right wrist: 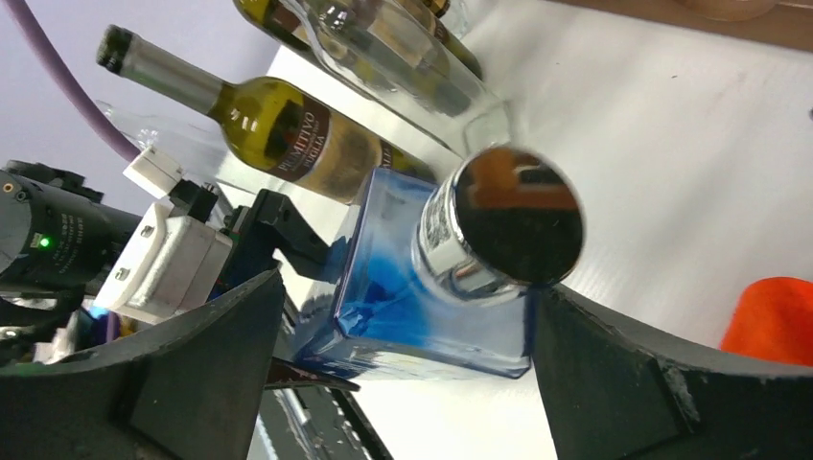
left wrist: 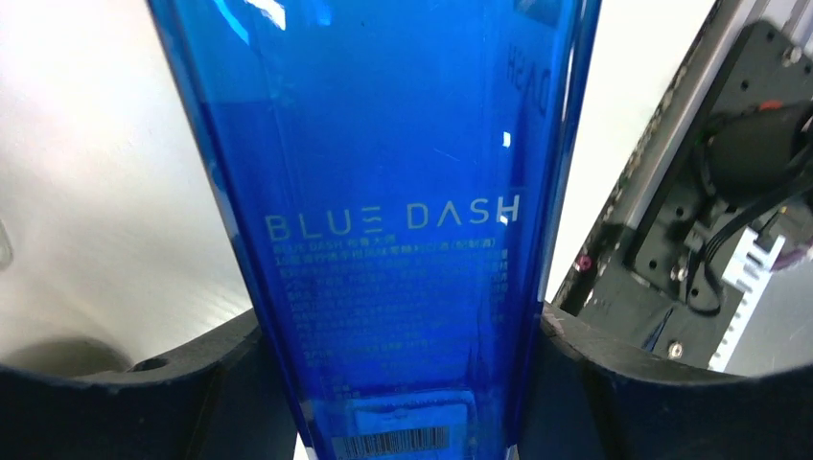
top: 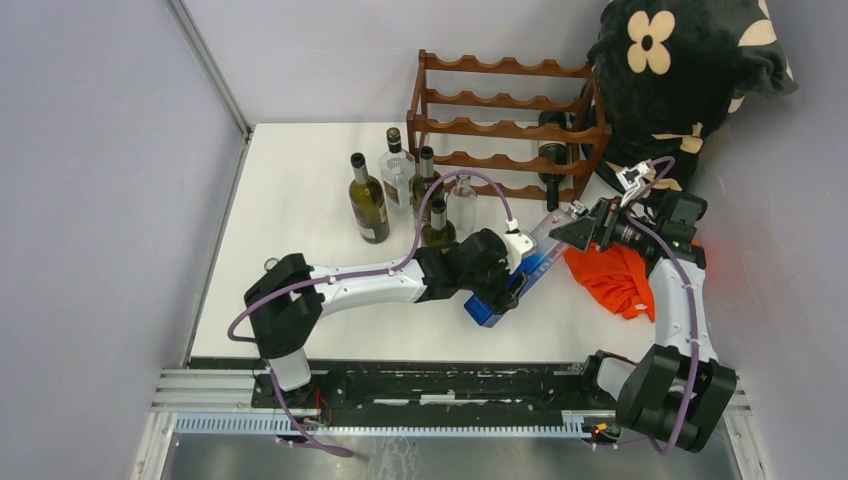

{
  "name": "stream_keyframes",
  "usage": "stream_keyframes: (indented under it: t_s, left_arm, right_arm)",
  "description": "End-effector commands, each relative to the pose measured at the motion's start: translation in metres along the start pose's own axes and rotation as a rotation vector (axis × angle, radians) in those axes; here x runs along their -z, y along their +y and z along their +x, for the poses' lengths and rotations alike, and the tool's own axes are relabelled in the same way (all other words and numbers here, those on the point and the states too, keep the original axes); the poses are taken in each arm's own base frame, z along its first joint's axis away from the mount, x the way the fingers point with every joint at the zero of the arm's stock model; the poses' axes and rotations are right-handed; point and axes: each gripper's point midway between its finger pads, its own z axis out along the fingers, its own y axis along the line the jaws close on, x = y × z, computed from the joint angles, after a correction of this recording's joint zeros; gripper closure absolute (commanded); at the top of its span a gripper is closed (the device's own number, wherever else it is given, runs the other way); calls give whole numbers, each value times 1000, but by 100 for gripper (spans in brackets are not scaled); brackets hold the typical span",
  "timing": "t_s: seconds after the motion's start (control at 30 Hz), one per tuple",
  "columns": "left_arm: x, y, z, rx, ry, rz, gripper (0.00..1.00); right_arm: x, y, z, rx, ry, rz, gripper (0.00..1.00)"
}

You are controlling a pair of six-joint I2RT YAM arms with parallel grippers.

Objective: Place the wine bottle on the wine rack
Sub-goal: Pick up the wine bottle from the center of the board.

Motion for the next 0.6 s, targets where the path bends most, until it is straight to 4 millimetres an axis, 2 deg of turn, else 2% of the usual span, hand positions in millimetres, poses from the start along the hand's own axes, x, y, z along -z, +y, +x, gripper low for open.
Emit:
stream_keyframes:
  t_s: [0.0, 0.17, 0.27, 0.43, 0.57]
  left_arm:
    - [35, -20, -46, -75, -151, 87, 98]
    - [52, -19, -33, -114, -130, 95, 98]
    - [61, -20, -22, -137, -110, 108, 98]
    - [69, -19, -5, -176, -68, 122, 98]
    - [69, -15, 7, -208, -35, 117, 98]
  right_arm:
    - [11, -2, 9, 270, 103, -5, 2]
    - [26, -17, 16, 355, 178, 16, 2]
    - [31, -10, 14, 382, 198, -40, 2]
    - [33, -12, 6, 518, 213, -40, 2]
    - [35, -16, 13, 606, 247, -30, 2]
